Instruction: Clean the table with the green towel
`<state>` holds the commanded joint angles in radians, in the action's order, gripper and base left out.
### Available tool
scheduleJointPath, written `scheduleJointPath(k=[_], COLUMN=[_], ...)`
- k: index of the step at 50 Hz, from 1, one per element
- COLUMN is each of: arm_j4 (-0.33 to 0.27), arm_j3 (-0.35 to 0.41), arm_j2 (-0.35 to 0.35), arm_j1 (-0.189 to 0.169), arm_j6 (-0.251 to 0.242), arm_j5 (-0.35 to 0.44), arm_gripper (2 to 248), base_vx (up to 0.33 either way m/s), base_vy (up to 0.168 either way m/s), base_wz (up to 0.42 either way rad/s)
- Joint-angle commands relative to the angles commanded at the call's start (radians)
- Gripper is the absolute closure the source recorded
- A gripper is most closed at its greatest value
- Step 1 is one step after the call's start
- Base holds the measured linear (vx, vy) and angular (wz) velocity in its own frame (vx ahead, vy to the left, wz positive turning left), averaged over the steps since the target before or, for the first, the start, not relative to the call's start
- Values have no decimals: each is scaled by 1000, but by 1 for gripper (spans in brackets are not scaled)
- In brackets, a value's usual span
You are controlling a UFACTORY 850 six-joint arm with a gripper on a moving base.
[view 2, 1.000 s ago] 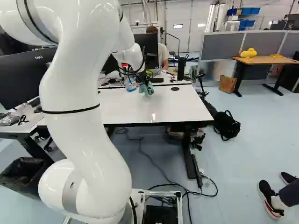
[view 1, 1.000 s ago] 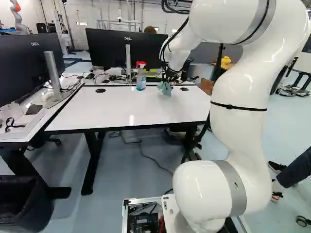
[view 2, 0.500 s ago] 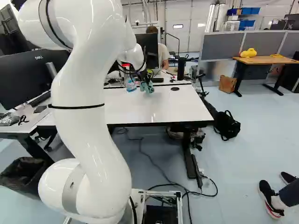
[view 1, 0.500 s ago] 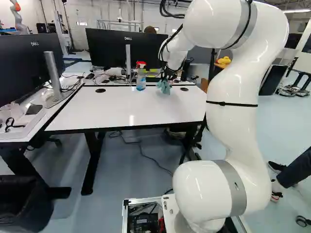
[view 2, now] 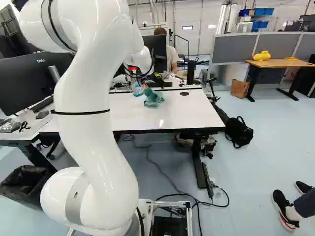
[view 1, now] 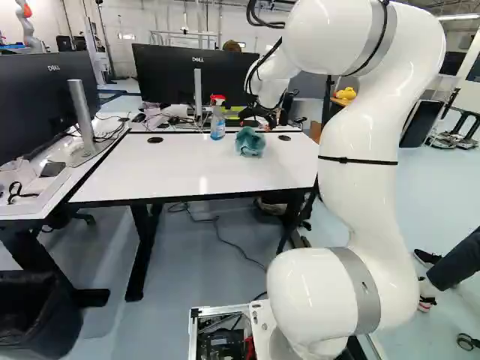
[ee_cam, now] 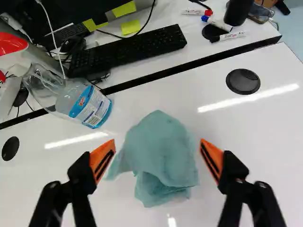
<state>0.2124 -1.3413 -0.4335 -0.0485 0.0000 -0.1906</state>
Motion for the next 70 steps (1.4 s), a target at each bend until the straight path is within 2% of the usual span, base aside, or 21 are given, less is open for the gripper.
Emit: scheduleJointPath(k=[3, 4, 25, 70], arm_j4=[0, 0, 0, 0], arm_j3=[0, 0, 13, 257], arm_j2=[0, 0, 11, 212], arm_j1=[0, 0, 4, 46], arm_j6=[0, 0, 0, 0], arm_j5=[0, 0, 0, 0], arm_gripper=[18, 3, 3, 3], base_vx=[0, 0, 0, 0], base_vy=[0, 0, 0, 0], base_wz=[0, 0, 0, 0])
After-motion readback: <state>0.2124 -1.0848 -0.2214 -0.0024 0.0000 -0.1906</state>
